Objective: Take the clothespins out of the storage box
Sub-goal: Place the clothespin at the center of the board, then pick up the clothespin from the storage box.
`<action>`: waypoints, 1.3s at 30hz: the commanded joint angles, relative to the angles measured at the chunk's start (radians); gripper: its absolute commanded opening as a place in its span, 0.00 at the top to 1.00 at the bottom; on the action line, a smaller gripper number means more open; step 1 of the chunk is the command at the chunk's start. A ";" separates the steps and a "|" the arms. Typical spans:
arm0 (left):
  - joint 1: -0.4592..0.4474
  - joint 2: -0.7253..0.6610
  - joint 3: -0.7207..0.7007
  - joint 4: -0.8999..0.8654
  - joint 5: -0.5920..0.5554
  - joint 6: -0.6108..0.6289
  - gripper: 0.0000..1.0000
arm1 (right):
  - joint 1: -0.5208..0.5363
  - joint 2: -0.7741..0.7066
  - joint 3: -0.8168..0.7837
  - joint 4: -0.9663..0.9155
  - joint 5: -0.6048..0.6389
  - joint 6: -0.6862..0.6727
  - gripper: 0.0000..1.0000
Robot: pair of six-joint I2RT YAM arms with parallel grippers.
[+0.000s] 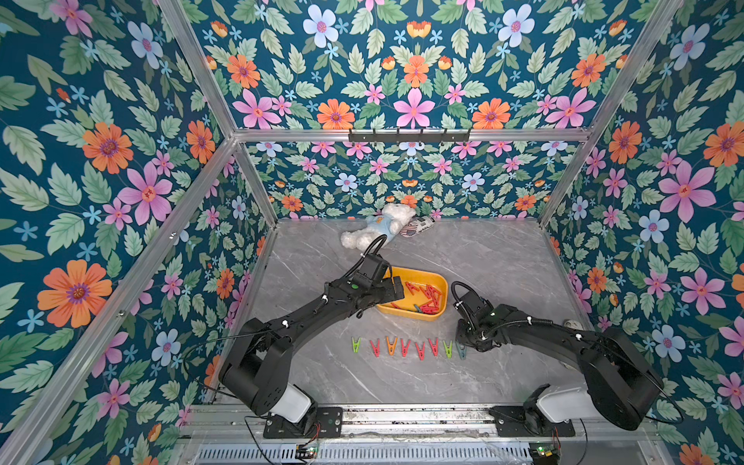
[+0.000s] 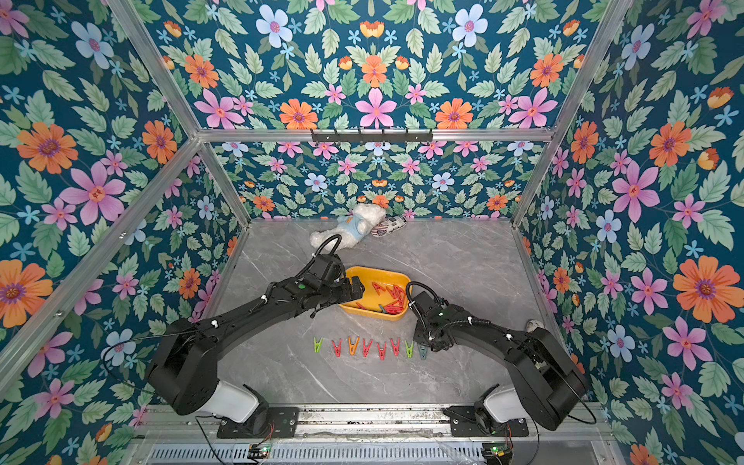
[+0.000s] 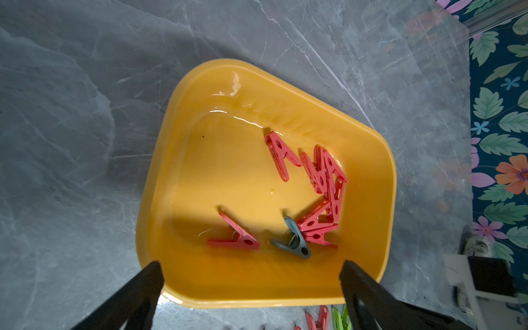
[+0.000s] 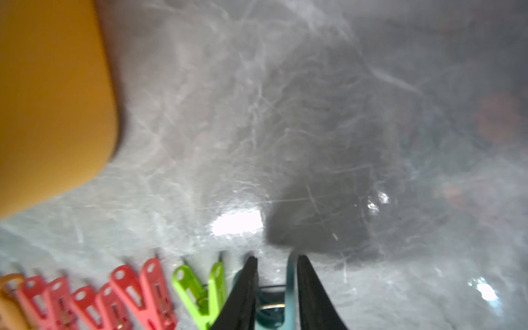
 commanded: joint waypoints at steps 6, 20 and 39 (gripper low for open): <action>-0.004 0.050 0.059 0.002 0.011 -0.006 0.11 | 0.001 -0.127 0.051 0.050 0.054 -0.027 0.58; -0.066 0.266 0.258 -0.077 -0.057 -0.024 0.52 | -0.009 -0.249 0.085 0.228 0.024 -0.140 0.16; -0.118 0.561 0.480 -0.169 -0.185 -0.103 0.66 | -0.049 -0.315 0.078 0.212 0.053 -0.192 0.01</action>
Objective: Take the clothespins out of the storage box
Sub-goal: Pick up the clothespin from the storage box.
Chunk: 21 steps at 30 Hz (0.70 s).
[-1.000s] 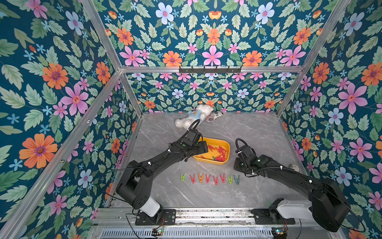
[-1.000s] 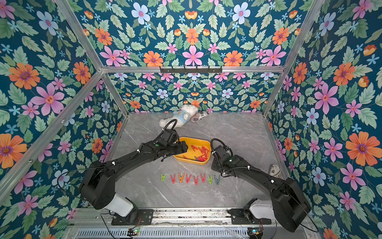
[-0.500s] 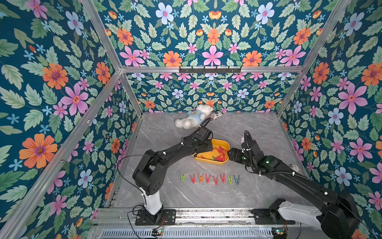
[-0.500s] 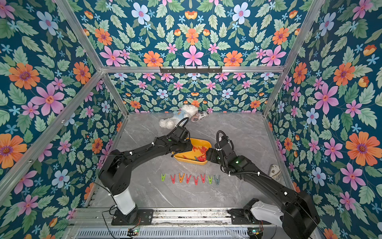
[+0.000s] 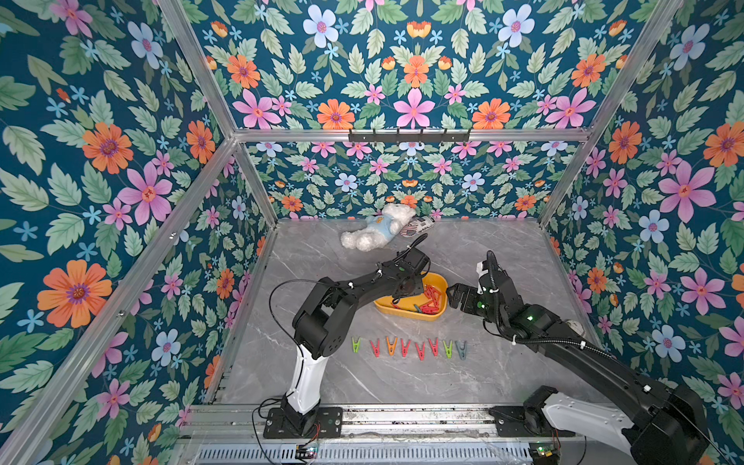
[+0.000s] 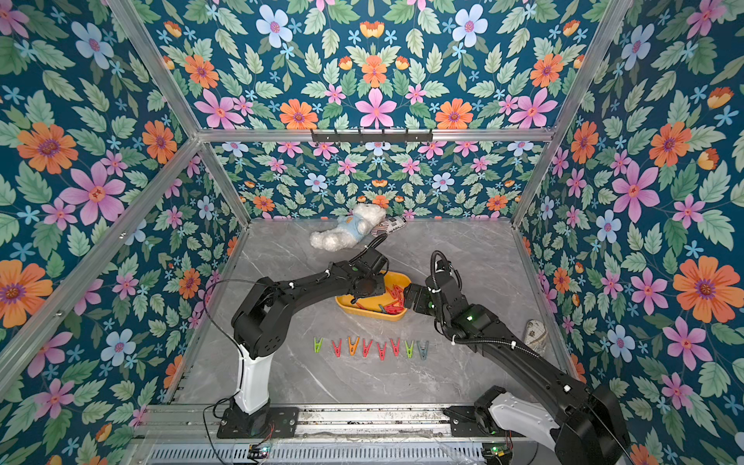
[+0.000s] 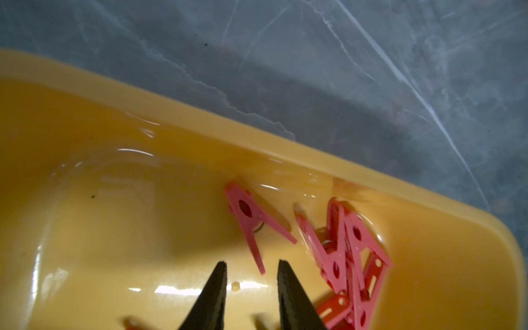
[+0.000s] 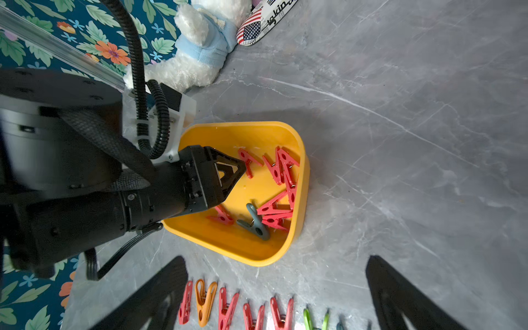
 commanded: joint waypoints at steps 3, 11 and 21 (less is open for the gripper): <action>-0.001 0.039 0.033 -0.030 -0.035 -0.023 0.67 | -0.006 -0.005 0.002 0.006 0.005 -0.019 0.01; -0.004 0.099 0.086 -0.063 -0.043 -0.026 0.67 | -0.013 -0.013 -0.009 -0.003 0.005 -0.020 0.01; -0.007 0.107 0.100 -0.107 -0.054 -0.027 0.85 | -0.018 -0.034 -0.024 -0.002 0.016 -0.009 0.01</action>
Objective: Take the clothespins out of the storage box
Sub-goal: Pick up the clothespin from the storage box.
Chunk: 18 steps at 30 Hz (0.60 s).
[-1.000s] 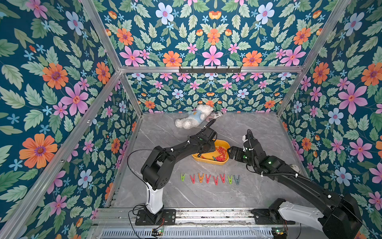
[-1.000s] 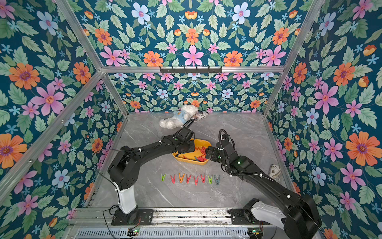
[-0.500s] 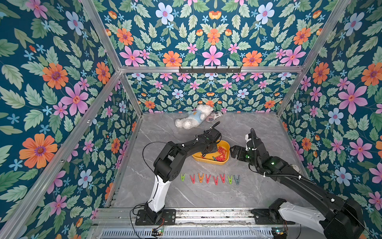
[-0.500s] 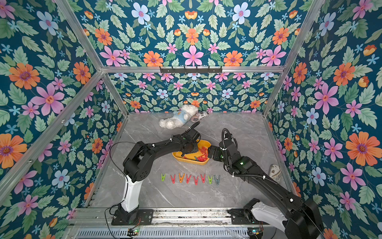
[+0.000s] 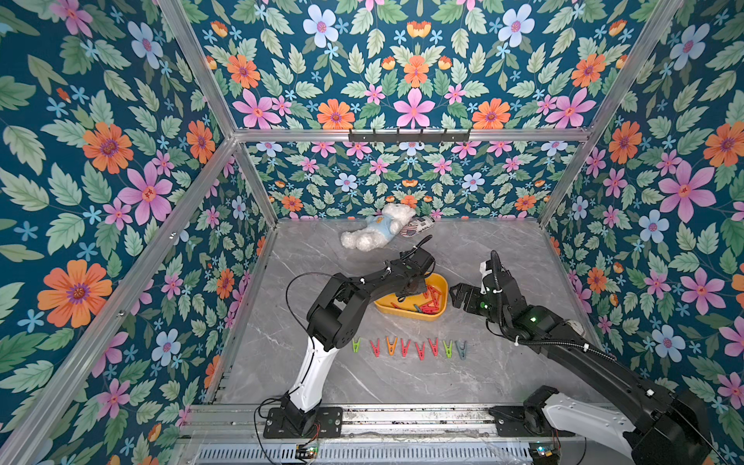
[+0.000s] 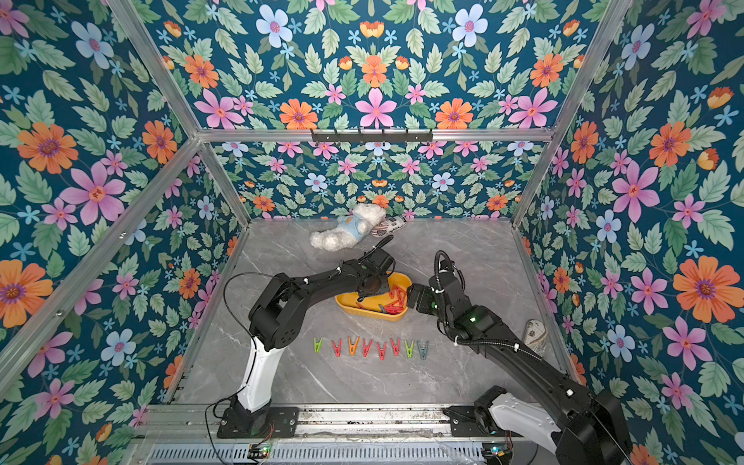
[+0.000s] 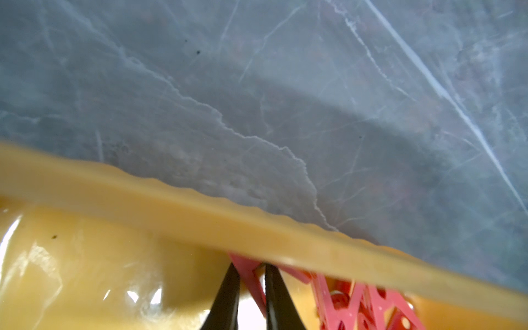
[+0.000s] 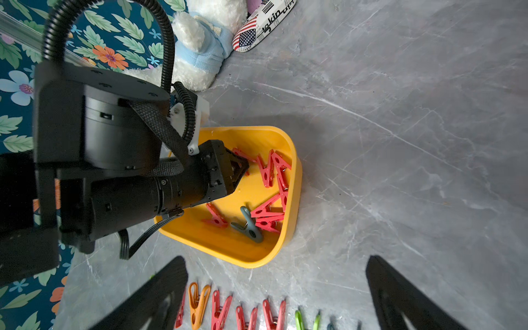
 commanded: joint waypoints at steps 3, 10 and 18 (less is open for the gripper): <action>-0.001 -0.022 -0.023 -0.072 -0.015 -0.011 0.91 | 0.000 -0.007 -0.012 0.010 0.008 0.007 0.01; -0.002 -0.129 -0.077 -0.077 -0.032 -0.018 0.93 | 0.001 0.013 -0.012 0.061 -0.018 -0.003 0.01; -0.001 -0.300 -0.172 -0.108 -0.095 -0.017 0.94 | 0.000 0.087 0.005 0.170 -0.108 -0.013 0.01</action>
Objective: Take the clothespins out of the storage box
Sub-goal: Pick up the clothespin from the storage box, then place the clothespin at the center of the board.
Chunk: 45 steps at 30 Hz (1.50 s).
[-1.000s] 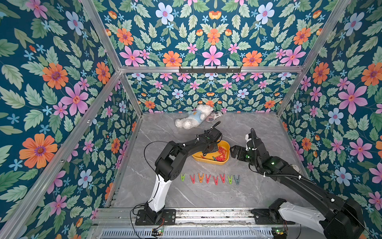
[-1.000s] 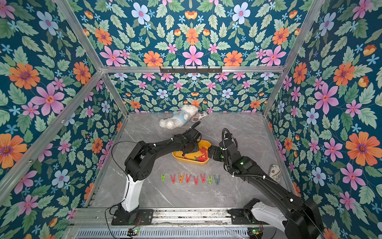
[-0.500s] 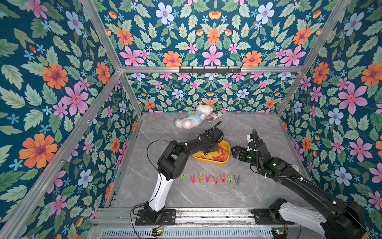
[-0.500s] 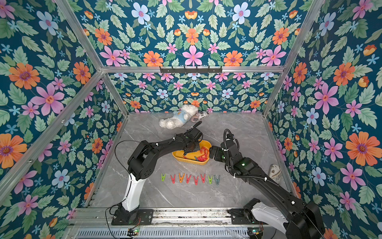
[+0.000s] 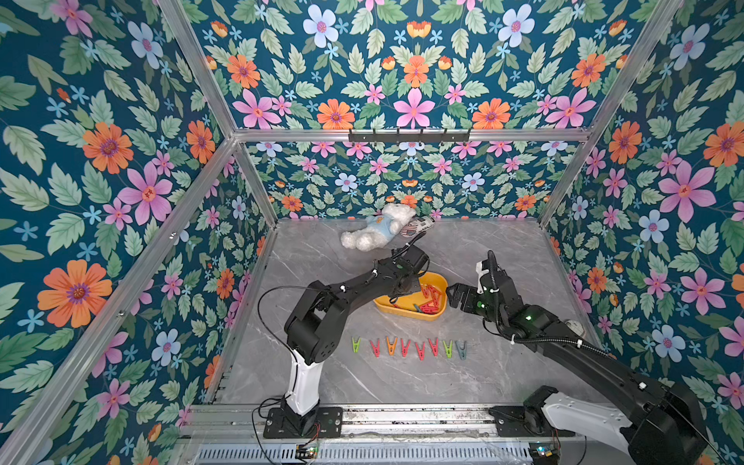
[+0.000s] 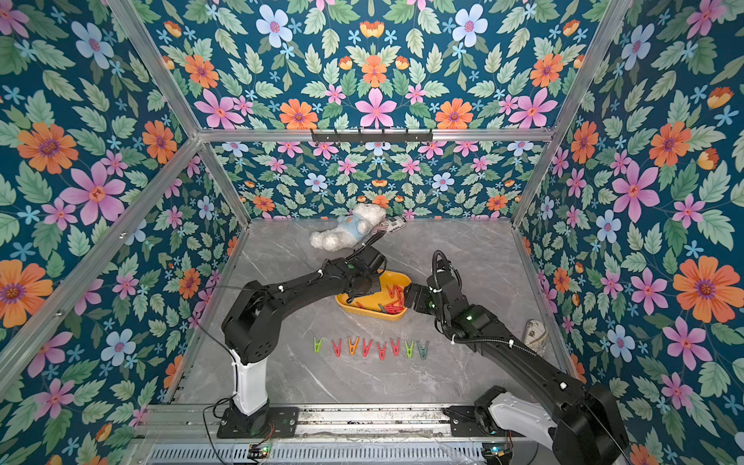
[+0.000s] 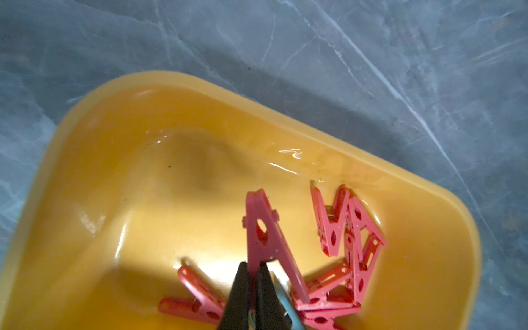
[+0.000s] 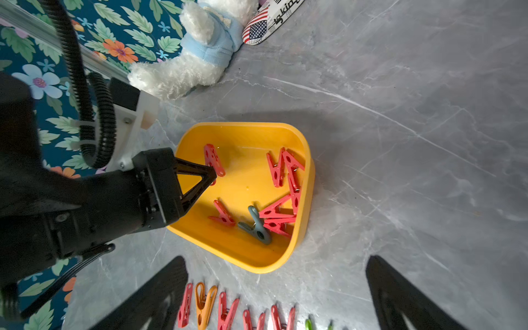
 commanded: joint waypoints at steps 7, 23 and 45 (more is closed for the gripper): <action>0.019 -0.208 -0.157 -0.079 -0.124 -0.004 0.95 | 0.059 0.133 0.070 0.148 -0.066 -0.008 0.01; 0.095 -0.586 -0.559 -0.164 -0.183 -0.025 0.96 | 0.142 0.365 0.226 0.216 -0.115 -0.017 0.01; 0.113 -0.686 -0.889 -0.109 -0.064 -0.063 0.93 | 0.143 0.377 0.239 0.184 -0.117 -0.016 0.01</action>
